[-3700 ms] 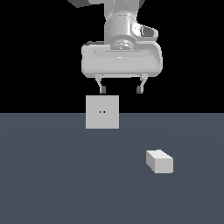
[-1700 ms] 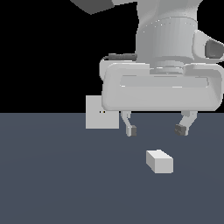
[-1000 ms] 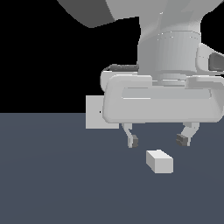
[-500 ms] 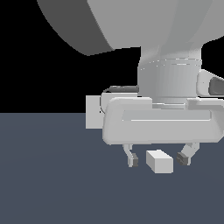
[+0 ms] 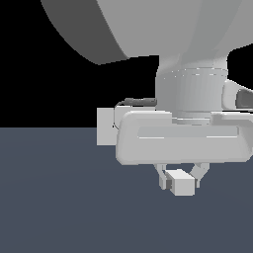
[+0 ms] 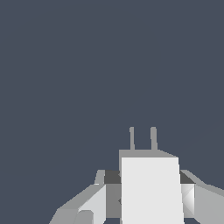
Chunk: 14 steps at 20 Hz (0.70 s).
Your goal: Plug the charger into the wall socket.
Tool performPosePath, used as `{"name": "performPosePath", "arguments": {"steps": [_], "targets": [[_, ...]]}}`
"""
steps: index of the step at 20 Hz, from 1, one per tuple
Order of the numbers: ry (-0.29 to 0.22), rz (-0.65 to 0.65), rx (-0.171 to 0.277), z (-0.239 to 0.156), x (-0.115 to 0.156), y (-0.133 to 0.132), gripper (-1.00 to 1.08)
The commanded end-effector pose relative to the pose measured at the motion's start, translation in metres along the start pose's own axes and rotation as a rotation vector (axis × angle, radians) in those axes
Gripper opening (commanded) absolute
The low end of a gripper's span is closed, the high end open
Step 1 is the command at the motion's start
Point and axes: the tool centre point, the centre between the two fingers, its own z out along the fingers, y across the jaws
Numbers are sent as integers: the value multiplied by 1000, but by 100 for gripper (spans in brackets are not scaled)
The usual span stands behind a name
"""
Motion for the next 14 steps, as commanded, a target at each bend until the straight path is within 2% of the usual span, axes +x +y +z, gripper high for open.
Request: {"name": "performPosePath", "arguments": {"steps": [1,8,14], "targets": [[0,0,0,0,0,0,-100],[0,4,0,-5,5,-7,-100],[1,15,-1,-18,20,-27,-100]]}}
